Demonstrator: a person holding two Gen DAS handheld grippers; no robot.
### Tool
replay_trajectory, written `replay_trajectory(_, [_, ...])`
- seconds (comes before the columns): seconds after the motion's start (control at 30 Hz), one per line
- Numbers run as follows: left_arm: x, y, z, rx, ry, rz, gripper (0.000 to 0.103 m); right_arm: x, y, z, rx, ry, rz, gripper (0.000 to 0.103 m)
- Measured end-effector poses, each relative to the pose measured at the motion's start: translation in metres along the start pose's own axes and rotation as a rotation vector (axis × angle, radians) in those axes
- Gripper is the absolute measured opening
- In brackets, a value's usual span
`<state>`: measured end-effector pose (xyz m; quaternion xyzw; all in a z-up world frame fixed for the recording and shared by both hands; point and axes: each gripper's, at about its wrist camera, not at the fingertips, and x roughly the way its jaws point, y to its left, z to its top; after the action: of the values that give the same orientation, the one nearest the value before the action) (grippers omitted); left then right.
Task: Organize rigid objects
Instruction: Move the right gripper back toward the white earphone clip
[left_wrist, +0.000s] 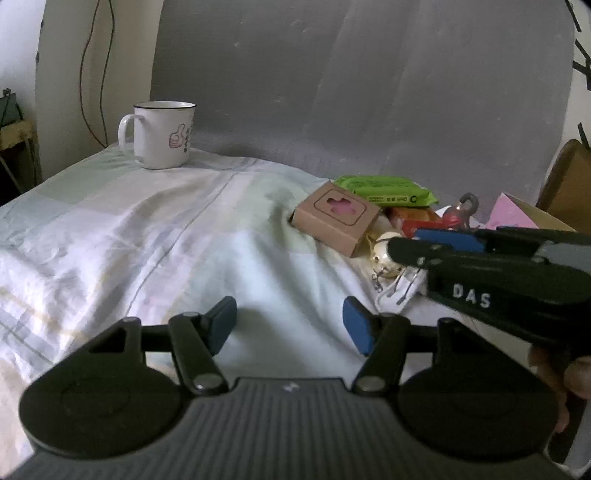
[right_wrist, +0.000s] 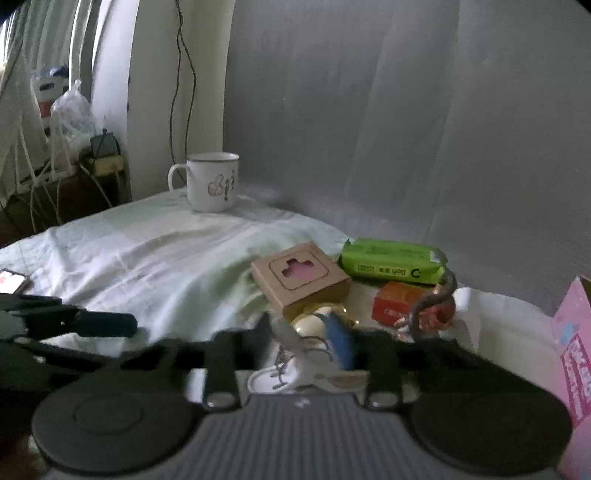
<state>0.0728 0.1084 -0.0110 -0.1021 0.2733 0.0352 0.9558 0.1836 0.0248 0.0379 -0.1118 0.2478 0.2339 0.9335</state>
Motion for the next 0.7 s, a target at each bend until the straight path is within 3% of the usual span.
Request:
replay_trajectory(0.07, [0.001,0.001,0.0,-0.004,0.001,-0.005,0.067,-0.008,0.0,-0.001,-0.011,-0.021,-0.006,0.014])
replay_trajectory(0.13, [0.001,0.002,0.0,-0.007,0.003,-0.008,0.067,-0.02,-0.003,-0.004,-0.007,-0.035,-0.014,0.012])
replay_trajectory(0.33, [-0.002,0.0,-0.001,0.001,0.0,-0.024,0.067,-0.057,-0.033,-0.031,0.077,-0.055,-0.024,0.009])
replay_trajectory(0.53, [-0.004,-0.003,-0.002,0.018,-0.002,-0.034,0.067,-0.109,-0.064,-0.087,0.22,-0.018,-0.02,0.007])
replay_trajectory(0.7, [-0.005,-0.01,-0.004,0.052,0.006,-0.029,0.067,-0.15,-0.073,-0.119,0.296,-0.036,0.002,0.012])
